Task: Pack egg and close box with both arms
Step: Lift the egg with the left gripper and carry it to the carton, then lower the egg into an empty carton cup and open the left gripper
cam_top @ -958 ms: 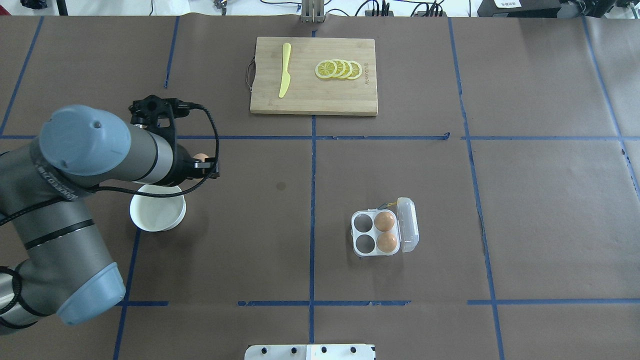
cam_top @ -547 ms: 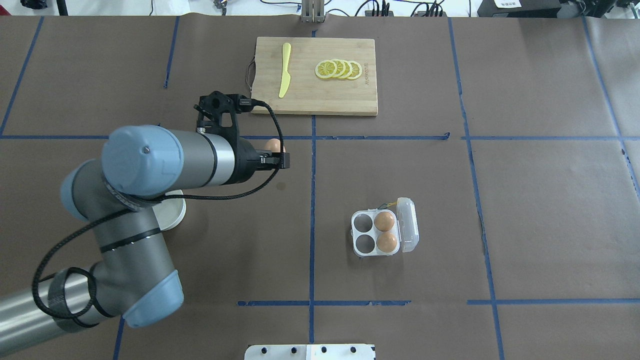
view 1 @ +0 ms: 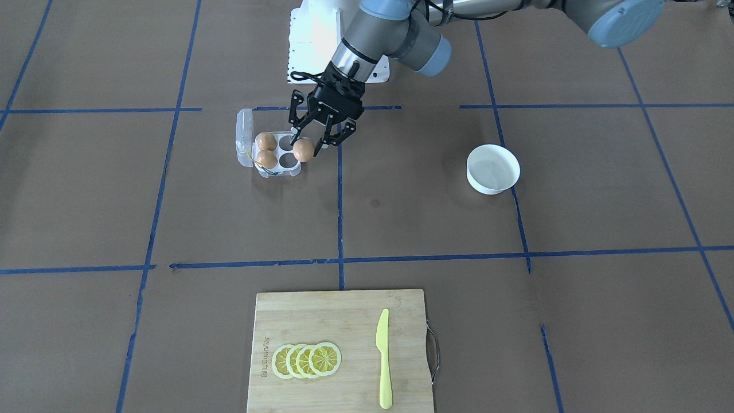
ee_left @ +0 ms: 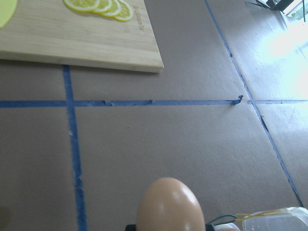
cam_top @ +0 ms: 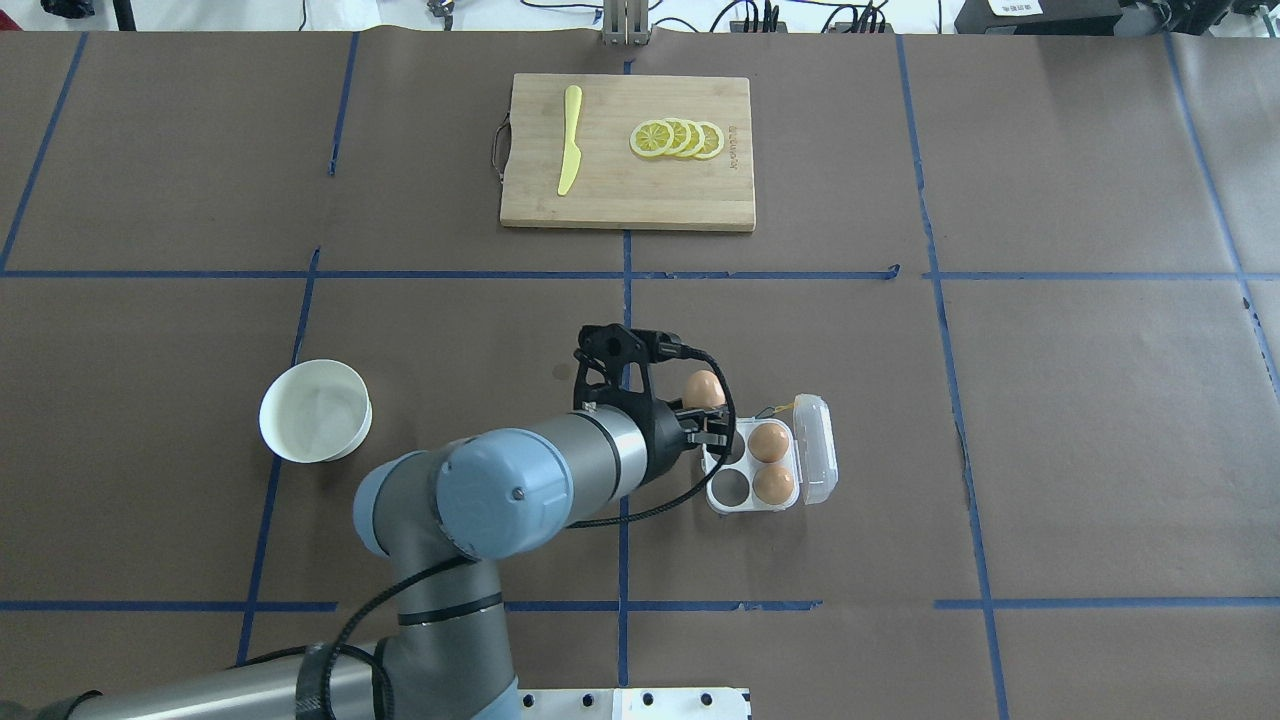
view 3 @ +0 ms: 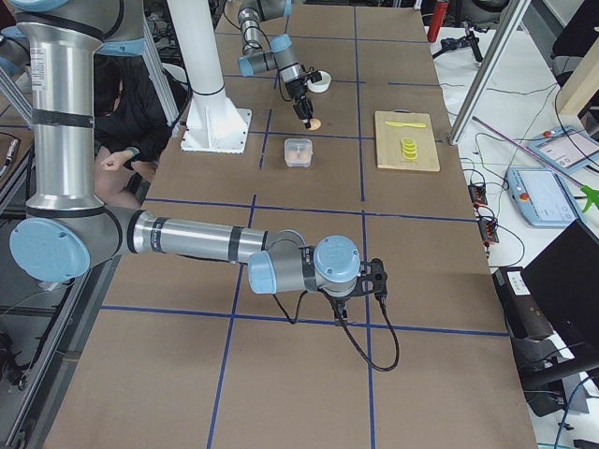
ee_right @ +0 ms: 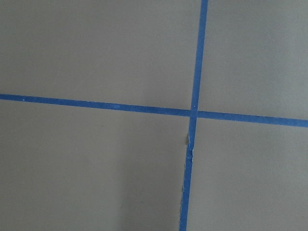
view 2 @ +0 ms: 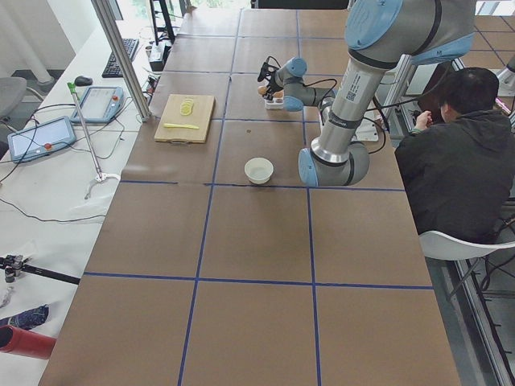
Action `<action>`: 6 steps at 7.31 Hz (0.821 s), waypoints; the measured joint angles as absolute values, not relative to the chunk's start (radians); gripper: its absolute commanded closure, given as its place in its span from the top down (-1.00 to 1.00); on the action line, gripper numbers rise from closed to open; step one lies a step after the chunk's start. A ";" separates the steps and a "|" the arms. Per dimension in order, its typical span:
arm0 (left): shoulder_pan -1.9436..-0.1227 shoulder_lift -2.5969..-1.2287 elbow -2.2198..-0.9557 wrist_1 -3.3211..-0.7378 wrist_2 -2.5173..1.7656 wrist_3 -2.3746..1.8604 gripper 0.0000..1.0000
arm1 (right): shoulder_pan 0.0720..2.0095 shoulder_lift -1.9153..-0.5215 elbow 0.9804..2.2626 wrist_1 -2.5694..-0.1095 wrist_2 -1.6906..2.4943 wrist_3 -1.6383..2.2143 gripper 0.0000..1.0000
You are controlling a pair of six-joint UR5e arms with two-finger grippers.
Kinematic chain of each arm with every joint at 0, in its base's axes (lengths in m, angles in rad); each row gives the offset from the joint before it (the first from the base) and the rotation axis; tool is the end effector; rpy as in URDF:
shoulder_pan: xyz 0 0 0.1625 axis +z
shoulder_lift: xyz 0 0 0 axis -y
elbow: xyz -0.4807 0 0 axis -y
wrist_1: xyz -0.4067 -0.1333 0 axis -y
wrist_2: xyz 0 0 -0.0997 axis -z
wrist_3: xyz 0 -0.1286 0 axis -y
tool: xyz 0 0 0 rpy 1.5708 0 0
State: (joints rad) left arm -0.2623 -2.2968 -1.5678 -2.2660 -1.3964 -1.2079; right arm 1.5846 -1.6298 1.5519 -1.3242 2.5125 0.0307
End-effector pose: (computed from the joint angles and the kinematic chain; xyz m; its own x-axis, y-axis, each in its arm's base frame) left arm 0.6979 -0.3485 0.1736 0.2867 0.2850 -0.9146 0.3415 0.8616 0.3755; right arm 0.0361 -0.4877 0.7319 0.5895 -0.0973 0.8019 -0.0317 0.9892 0.1434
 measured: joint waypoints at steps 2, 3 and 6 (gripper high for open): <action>-0.232 -2.329 -1.504 -2.303 -1.370 -1.209 -1.00 | 1.585 -1.631 1.552 -1.325 2.524 0.031 1.00; -0.224 -2.332 -1.486 -2.322 -1.368 -1.209 -1.00 | 1.585 -1.631 1.551 -1.325 2.526 0.031 1.00; -0.203 -2.333 -1.468 -2.336 -1.361 -1.213 0.07 | 1.585 -1.631 1.551 -1.325 2.526 0.031 1.00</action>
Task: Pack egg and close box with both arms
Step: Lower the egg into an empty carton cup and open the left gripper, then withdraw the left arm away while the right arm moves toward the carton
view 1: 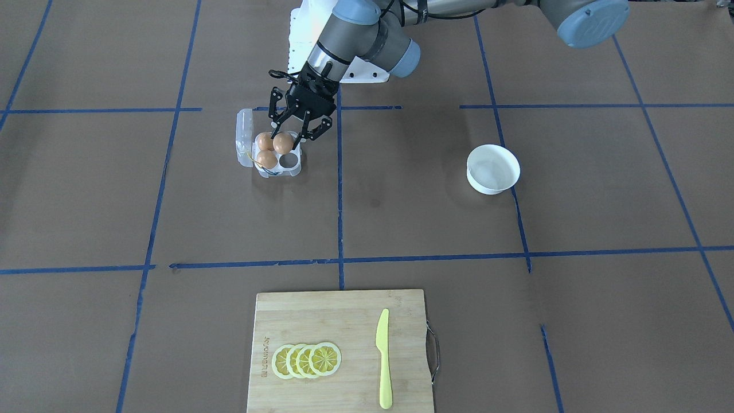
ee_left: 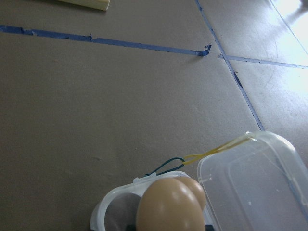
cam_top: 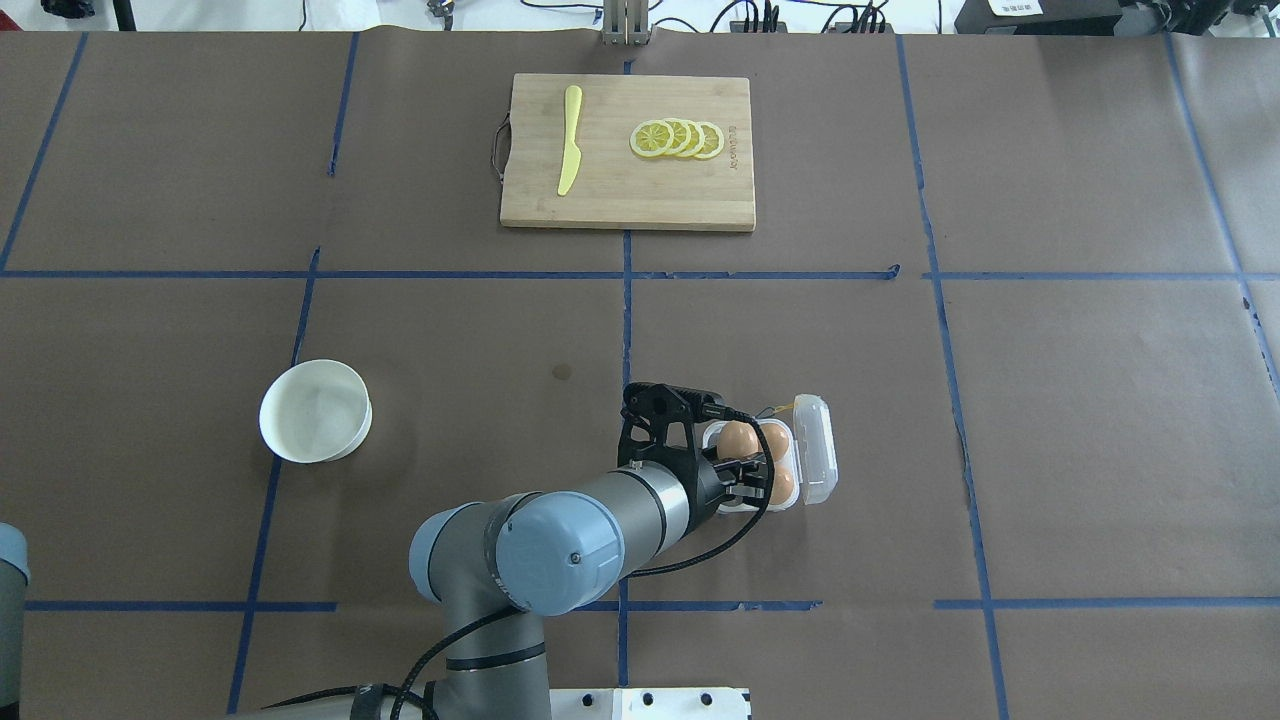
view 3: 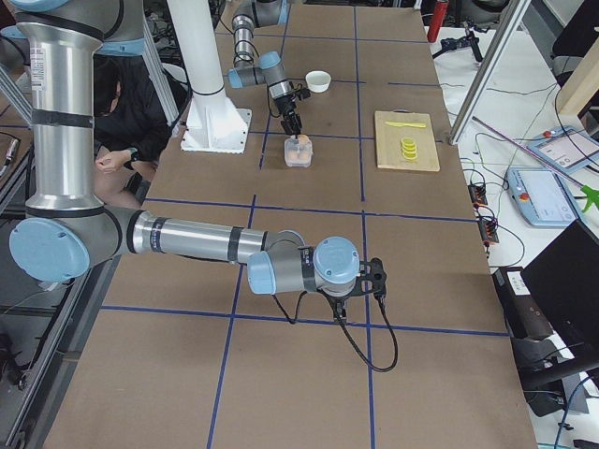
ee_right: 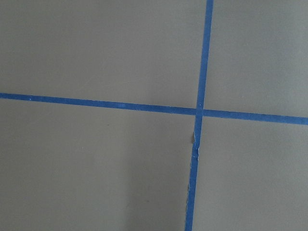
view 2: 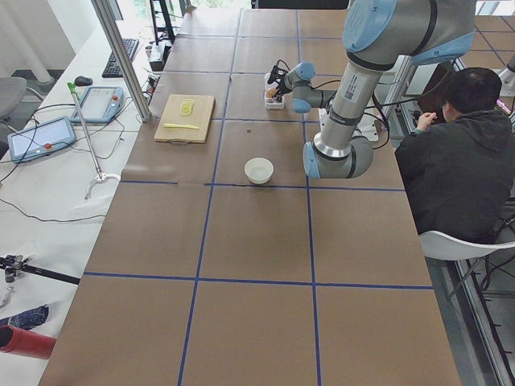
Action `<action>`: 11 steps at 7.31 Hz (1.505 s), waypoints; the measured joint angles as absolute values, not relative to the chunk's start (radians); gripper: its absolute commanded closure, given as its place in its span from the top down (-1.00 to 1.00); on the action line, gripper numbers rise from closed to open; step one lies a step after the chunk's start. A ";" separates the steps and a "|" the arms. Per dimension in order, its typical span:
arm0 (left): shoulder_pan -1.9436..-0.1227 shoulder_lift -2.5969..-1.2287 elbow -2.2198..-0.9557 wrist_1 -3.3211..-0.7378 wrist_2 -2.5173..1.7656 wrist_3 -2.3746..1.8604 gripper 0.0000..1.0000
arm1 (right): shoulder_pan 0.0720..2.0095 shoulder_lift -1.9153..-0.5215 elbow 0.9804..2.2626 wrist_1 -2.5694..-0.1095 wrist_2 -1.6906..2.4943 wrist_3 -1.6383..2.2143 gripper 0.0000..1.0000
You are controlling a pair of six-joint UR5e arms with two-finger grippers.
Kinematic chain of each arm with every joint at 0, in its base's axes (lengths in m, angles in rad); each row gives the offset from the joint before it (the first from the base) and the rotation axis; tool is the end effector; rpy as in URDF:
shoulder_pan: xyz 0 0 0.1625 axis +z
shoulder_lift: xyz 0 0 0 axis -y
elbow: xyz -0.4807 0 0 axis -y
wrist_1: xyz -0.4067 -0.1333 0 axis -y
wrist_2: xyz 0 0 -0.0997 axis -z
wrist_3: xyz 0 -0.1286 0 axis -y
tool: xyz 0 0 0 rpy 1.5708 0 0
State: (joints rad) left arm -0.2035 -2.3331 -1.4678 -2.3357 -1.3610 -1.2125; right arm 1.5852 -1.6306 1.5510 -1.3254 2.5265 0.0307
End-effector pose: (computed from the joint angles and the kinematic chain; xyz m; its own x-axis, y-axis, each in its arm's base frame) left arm 0.7437 -0.3169 0.1808 0.2740 0.2937 -0.9158 0.3239 0.8684 0.3754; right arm 0.0353 -0.4868 0.7314 0.5782 -0.0961 0.8102 -0.0320 0.9896 0.1402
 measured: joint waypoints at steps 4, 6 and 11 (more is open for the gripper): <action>-0.202 -2.338 -1.473 -2.338 -1.360 -1.228 1.00 | 1.585 -1.631 1.554 -1.325 2.526 0.031 1.00; -0.216 -2.339 -1.487 -2.338 -1.364 -1.244 1.00 | 1.585 -1.630 1.557 -1.325 2.526 0.032 1.00; -0.366 -2.299 -1.625 -2.122 -1.556 -1.203 1.00 | 1.528 -1.625 1.712 -1.312 2.504 0.319 1.00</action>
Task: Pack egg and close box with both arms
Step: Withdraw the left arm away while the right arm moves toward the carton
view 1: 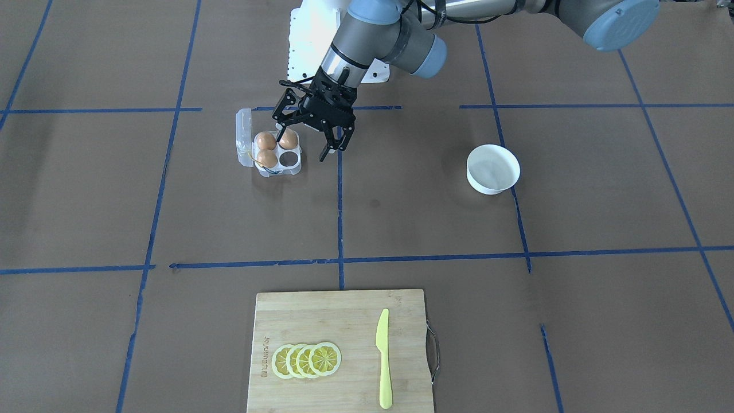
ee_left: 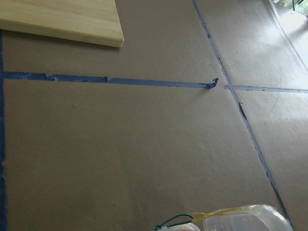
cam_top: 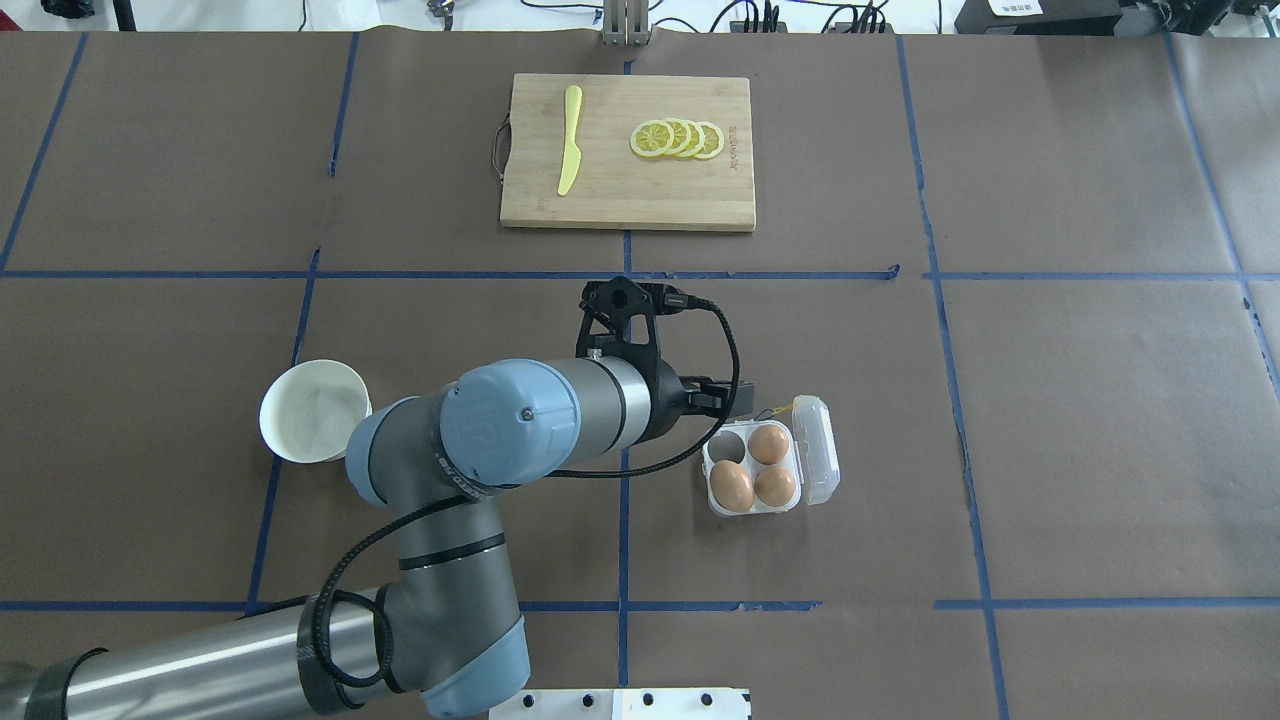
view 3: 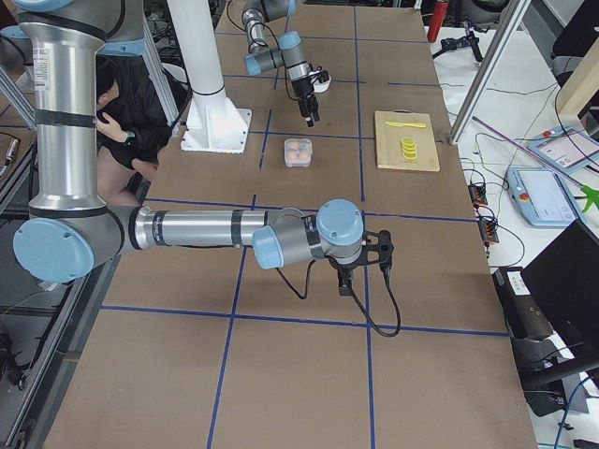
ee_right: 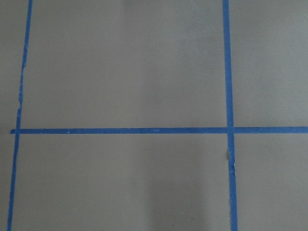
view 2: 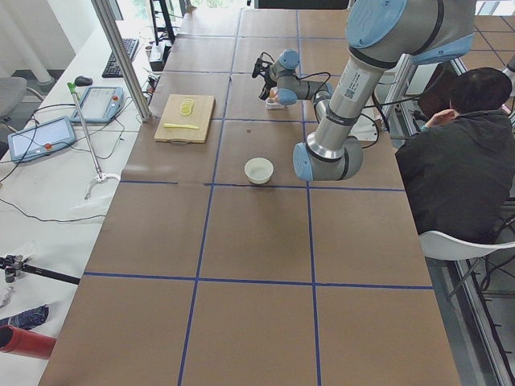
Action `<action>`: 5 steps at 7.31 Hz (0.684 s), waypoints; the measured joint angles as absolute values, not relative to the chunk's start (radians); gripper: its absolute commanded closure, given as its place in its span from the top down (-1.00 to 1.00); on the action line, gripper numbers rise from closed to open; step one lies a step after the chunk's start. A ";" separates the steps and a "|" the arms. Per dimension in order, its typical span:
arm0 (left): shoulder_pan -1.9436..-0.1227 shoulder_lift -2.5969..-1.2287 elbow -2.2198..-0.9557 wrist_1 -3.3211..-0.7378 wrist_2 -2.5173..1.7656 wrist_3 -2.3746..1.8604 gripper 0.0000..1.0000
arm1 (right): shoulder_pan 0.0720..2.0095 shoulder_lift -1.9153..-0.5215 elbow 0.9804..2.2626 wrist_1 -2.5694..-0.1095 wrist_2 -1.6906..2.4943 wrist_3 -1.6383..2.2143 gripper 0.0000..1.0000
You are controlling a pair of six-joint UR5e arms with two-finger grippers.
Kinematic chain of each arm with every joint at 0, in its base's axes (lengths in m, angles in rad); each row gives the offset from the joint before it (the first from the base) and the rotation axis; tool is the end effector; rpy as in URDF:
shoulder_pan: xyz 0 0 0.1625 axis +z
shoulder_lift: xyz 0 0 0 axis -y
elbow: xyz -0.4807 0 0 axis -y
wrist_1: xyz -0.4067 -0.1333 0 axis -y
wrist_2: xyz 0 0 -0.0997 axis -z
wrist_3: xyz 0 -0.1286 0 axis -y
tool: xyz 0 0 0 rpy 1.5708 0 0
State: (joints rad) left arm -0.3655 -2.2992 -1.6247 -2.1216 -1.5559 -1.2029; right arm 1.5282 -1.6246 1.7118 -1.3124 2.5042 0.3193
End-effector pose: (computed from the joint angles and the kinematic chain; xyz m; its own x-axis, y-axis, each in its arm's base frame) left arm 0.6586 -0.3968 0.1679 0.3386 0.2555 -0.9056 0.2670 0.8968 0.3528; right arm 0.0087 -0.4999 0.6453 0.5661 0.0128 0.8243 -0.1450 0.9858 0.0843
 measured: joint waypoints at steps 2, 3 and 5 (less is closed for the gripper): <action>-0.428 -2.253 -1.752 -1.929 -1.606 -1.119 1.00 | 1.381 -1.629 1.786 -1.164 2.436 0.615 0.90; -0.465 -2.235 -1.808 -1.842 -1.633 -1.076 1.00 | 1.290 -1.635 1.795 -1.028 2.382 0.793 0.78; -0.593 -2.156 -1.931 -1.750 -1.713 -1.000 1.00 | 1.095 -1.652 1.802 -0.799 2.294 1.081 -0.30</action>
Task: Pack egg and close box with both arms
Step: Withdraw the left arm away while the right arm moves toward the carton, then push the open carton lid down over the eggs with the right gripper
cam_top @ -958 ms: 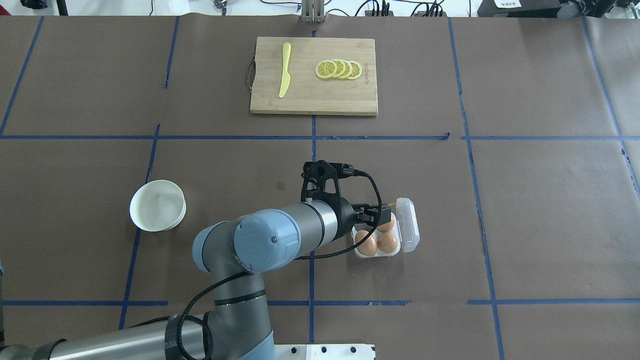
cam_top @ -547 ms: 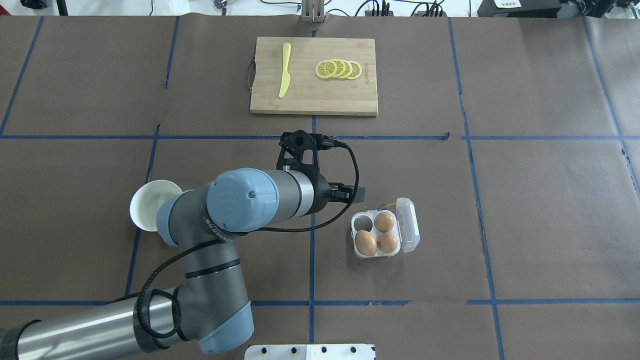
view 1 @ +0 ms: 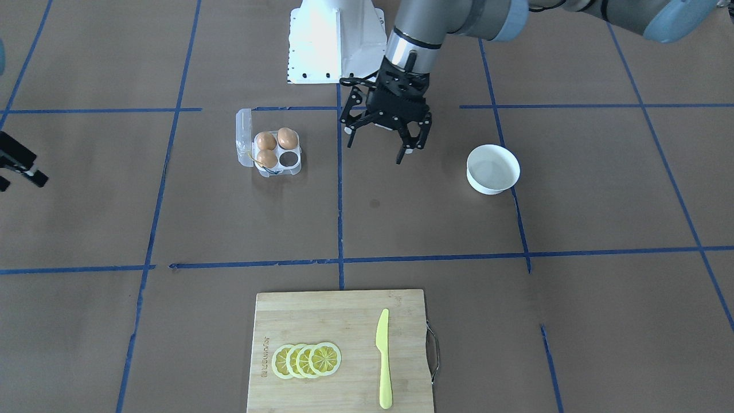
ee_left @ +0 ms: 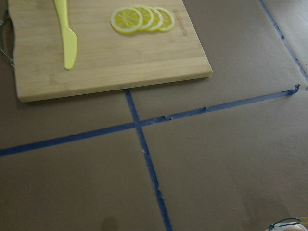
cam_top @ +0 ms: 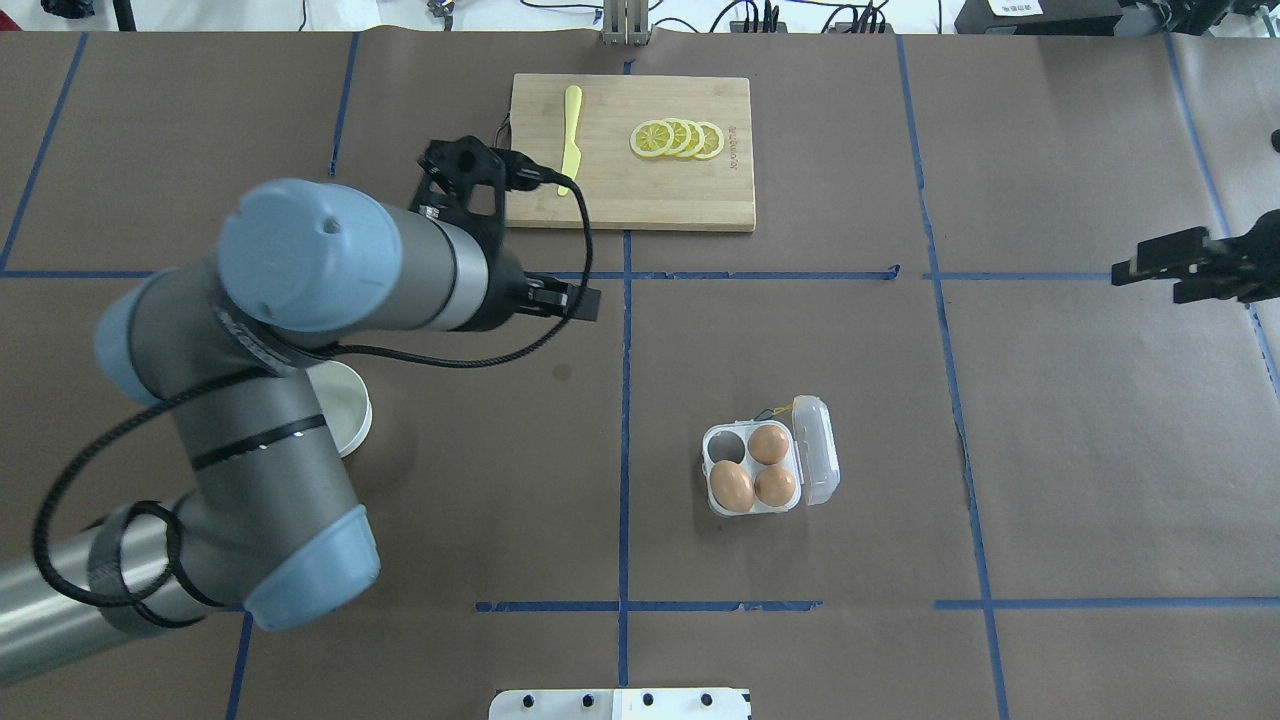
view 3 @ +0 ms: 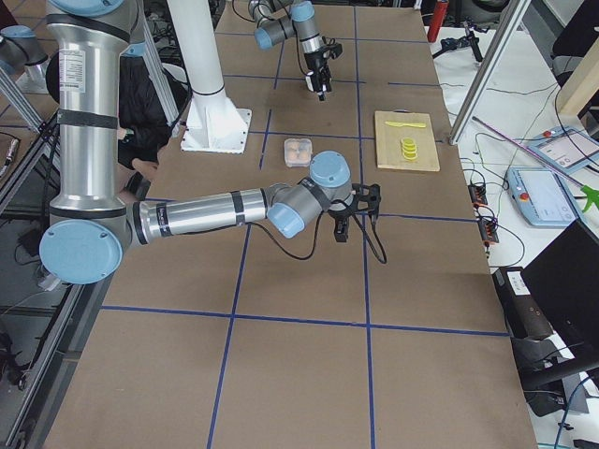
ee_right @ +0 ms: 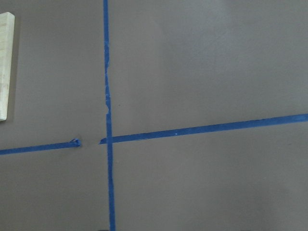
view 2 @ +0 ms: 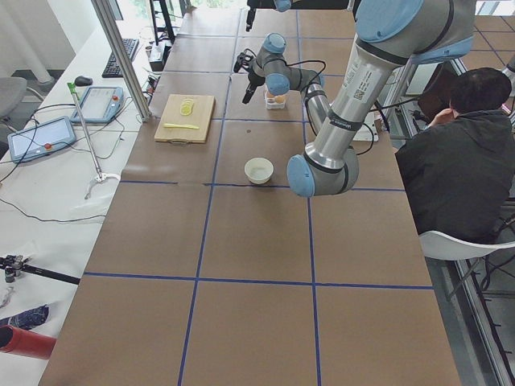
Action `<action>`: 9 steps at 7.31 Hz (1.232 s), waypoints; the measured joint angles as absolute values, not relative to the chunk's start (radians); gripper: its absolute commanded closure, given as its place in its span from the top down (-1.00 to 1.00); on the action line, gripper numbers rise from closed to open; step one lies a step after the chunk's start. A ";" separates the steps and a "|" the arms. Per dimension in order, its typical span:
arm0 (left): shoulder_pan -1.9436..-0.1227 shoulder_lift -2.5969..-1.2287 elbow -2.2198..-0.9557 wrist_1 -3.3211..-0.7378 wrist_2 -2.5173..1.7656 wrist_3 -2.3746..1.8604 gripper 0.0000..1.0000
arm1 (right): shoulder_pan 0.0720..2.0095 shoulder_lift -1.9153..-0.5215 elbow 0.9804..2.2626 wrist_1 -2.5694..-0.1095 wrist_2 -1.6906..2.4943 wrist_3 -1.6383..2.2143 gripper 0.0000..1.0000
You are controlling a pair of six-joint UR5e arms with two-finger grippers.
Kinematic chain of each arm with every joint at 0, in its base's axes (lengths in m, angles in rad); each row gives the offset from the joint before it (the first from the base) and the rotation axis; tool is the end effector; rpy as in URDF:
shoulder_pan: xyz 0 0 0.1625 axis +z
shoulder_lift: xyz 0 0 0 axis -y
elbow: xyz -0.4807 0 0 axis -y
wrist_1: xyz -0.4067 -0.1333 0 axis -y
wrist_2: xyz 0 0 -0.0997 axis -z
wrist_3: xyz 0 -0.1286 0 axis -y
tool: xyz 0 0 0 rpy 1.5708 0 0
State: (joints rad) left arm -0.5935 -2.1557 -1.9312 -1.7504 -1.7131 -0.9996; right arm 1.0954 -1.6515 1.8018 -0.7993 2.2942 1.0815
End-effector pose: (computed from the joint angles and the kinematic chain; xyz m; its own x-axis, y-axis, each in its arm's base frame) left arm 0.4839 -0.4653 0.1985 0.5427 0.2794 -0.7921 0.1832 0.8809 0.4363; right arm -0.1862 -0.4670 0.5596 0.4440 0.0927 0.8912 -0.2452 0.9692 0.0213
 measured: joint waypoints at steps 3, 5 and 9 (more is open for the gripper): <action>-0.809 -2.054 -1.997 -1.662 -1.882 -0.879 1.00 | 0.850 -1.653 1.812 -0.676 2.176 1.242 -1.00; -0.952 -2.018 -2.007 -1.528 -1.926 -0.658 1.00 | 0.753 -1.640 1.840 -0.667 2.150 1.282 -1.00; -1.130 -1.955 -2.013 -1.490 -1.949 -0.368 1.00 | 0.605 -1.549 1.843 -0.682 2.108 1.297 -1.00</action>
State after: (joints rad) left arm -1.1305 -1.9548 -2.0128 -1.4897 -1.9486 -0.3684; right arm 0.6047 -1.5495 1.8426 -0.6816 2.1082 1.2965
